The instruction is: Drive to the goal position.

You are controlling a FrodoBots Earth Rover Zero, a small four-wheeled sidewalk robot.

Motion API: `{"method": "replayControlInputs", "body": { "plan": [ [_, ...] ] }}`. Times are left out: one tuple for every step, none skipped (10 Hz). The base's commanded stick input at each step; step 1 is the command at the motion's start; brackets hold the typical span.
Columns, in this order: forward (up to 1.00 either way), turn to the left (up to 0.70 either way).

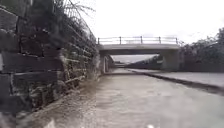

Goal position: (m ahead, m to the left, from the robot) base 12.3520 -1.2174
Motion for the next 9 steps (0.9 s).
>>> {"method": "replayControlInputs", "body": {
  "plan": [
    [1.00,0.00],
    [1.00,0.00],
    [1.00,0.00],
    [1.00,0.00],
    [1.00,0.00],
    [1.00,0.00],
    [1.00,0.00],
    [1.00,-0.27],
    [1.00,-0.27]
  ]
}}
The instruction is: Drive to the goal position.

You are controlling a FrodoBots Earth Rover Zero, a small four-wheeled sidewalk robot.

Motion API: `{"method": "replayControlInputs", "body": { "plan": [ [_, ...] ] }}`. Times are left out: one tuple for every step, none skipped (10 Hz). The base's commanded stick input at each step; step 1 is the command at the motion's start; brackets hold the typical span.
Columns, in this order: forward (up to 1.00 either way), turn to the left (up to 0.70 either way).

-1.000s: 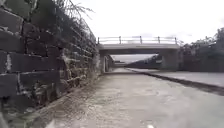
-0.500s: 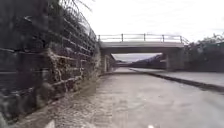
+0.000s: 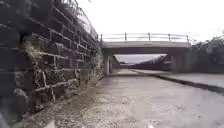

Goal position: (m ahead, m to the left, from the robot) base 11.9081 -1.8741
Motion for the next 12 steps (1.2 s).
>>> {"method": "replayControlInputs", "body": {
  "plan": [
    [1.00,0.00],
    [1.00,0.00],
    [1.00,0.00],
    [1.00,0.00],
    [1.00,0.00],
    [1.00,0.00],
    [1.00,0.00],
    [1.00,0.00],
    [1.00,0.00],
    [1.00,0.00],
    [1.00,0.00],
    [1.00,0.00]
  ]
}}
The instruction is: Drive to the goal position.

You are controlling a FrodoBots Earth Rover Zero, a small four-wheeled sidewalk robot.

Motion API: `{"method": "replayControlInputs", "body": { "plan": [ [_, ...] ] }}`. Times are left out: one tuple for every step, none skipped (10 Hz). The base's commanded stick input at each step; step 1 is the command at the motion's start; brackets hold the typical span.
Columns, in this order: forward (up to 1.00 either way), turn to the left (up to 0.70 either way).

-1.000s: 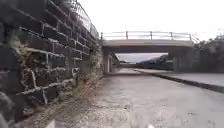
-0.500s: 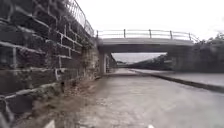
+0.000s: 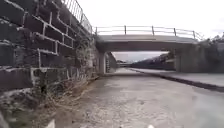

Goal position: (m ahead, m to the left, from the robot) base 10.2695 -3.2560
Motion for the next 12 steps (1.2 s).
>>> {"method": "replayControlInputs", "body": {
  "plan": [
    [1.00,0.00],
    [1.00,0.00],
    [1.00,0.00],
    [1.00,0.00],
    [1.00,0.00],
    [1.00,0.00],
    [1.00,-0.27],
    [1.00,-0.27],
    [1.00,-0.27],
    [1.00,0.00],
    [1.00,0.00],
    [1.00,0.00]
  ]
}}
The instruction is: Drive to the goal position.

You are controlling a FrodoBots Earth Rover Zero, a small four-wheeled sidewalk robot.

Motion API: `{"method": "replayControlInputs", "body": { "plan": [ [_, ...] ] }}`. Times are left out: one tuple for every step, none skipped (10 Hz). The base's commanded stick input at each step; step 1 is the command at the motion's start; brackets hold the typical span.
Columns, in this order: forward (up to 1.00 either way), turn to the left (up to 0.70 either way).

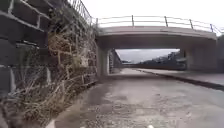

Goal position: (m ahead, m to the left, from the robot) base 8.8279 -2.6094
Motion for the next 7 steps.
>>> {"method": "replayControlInputs", "body": {
  "plan": [
    [1.00,0.00],
    [1.00,0.00],
    [1.00,0.00],
    [1.00,0.00],
    [1.00,0.00],
    [1.00,-0.06],
    [1.00,-0.17]
  ]
}}
